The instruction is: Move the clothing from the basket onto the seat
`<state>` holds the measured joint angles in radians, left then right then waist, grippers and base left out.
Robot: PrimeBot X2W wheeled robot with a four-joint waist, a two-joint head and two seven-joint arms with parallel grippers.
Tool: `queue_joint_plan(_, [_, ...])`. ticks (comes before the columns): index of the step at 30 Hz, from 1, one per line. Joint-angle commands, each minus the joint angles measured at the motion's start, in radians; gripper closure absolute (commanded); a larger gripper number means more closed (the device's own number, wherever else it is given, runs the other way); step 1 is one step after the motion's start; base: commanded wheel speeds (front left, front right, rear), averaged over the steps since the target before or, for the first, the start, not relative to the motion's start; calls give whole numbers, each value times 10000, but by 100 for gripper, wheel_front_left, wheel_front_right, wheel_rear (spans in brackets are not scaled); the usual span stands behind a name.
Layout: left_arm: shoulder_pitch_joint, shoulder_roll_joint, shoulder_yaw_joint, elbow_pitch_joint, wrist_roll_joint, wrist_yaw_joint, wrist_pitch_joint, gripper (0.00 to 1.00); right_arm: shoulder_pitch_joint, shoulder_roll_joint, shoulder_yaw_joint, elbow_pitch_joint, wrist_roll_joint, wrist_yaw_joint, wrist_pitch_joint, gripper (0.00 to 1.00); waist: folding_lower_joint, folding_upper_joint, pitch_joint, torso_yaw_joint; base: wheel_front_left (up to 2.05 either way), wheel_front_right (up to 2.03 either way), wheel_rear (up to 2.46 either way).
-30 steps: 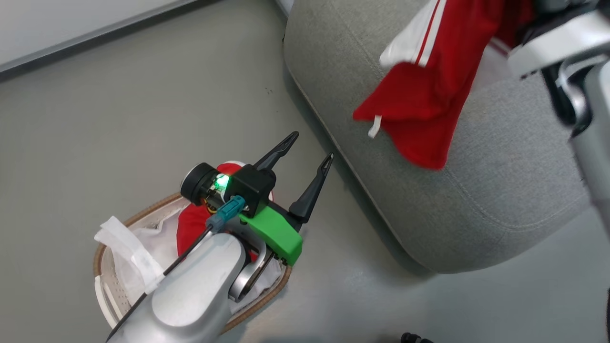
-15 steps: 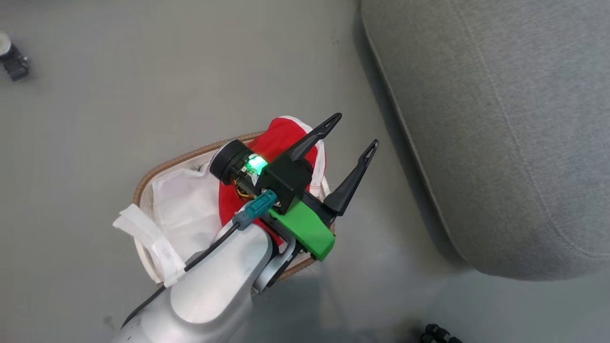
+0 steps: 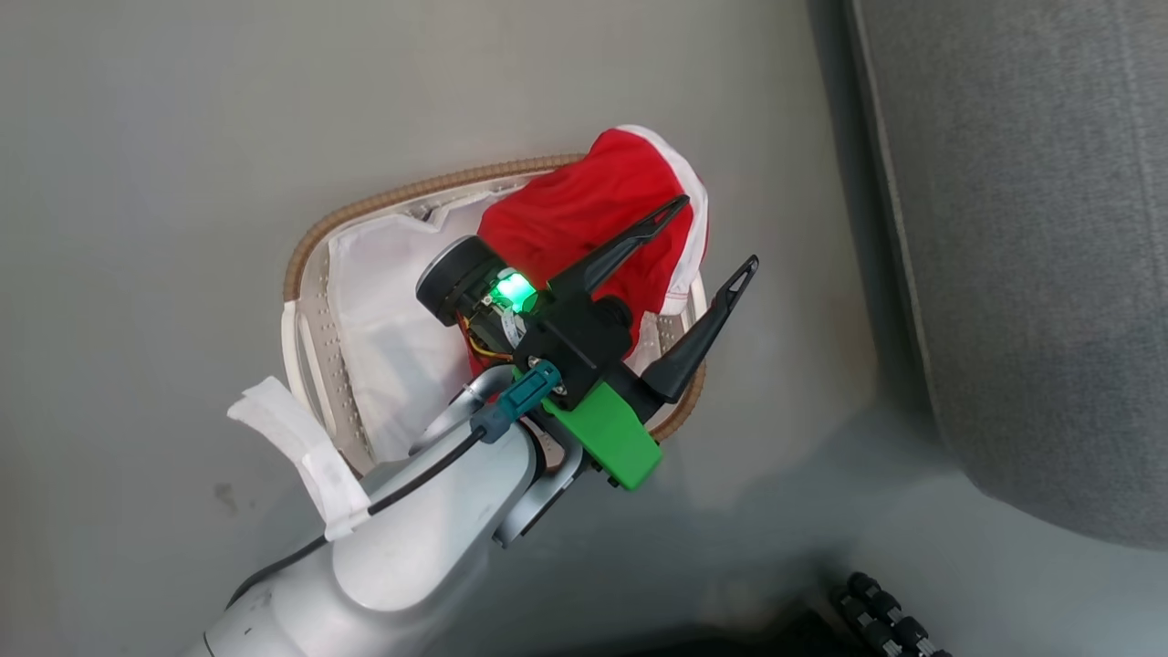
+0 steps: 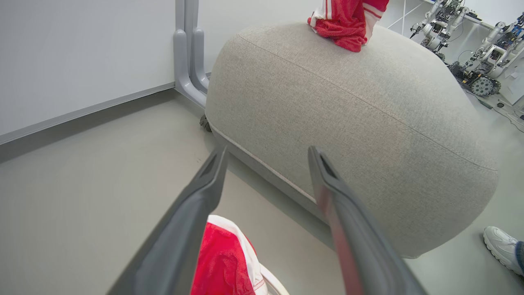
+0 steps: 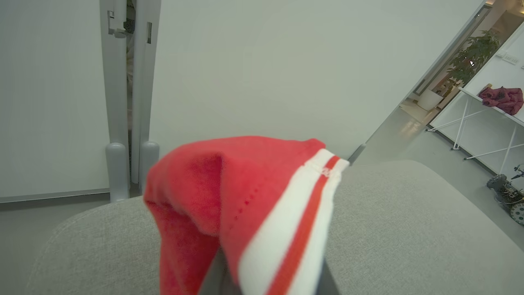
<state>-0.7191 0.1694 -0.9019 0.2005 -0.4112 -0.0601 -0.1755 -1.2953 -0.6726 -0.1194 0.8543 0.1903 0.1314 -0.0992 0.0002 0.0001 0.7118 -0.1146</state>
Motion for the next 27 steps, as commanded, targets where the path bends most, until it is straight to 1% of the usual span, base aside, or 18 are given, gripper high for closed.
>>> queue_joint_plan(1, [-215,56,23,-62,131,91,-1,0,274,142,-110,255,-31,-14,-196,100,-2,-1,503,149,0,0,0])
queue_joint_plan(8, [-242,224,-44,-142,161,101,90,0,690,942,-157,1312,-34,-14,-835,100,-2,-1,533,-123,0,0,0])
queue_joint_plan(9, [-246,241,-52,-157,159,121,86,0,734,974,-145,1402,-28,-14,-902,85,-2,-1,503,-161,0,0,0])
queue_joint_plan(10, [-259,266,-71,-170,158,129,98,0,789,1029,-134,1516,-23,-14,-972,66,-2,-1,463,-198,0,0,0])
queue_joint_plan(11, [-272,287,-78,-174,173,127,100,0,815,1114,-104,1596,-2,-14,-995,35,-2,-1,428,-228,0,0,0])
queue_joint_plan(12, [-275,308,-73,-166,162,139,112,0,841,1265,-50,1696,60,-14,-1033,0,-2,-1,366,-280,0,0,0])
queue_joint_plan(15, [-272,381,-1,-178,125,207,112,0,914,1621,162,1766,394,-14,-1108,0,-2,-1,201,-477,0,0,0])
queue_joint_plan(17, [-218,419,67,-195,64,282,83,0,1083,1695,335,1721,590,-14,-1209,0,-2,-1,57,-644,0,0,0])
queue_joint_plan(20, [-68,445,126,-188,-14,379,32,0,1477,1879,884,1580,786,-14,-1375,0,-2,-1,-292,-854,0,0,0])
queue_joint_plan(25, [178,508,243,-156,-196,531,-65,0,2240,1930,1648,1286,1165,-14,-1537,0,-2,-1,-929,-1116,0,0,0])
queue_joint_plan(27, [251,477,323,-114,-315,593,-126,0,2527,1845,1903,1105,1336,-14,-1575,0,-2,-1,-1247,-1144,0,0,0])
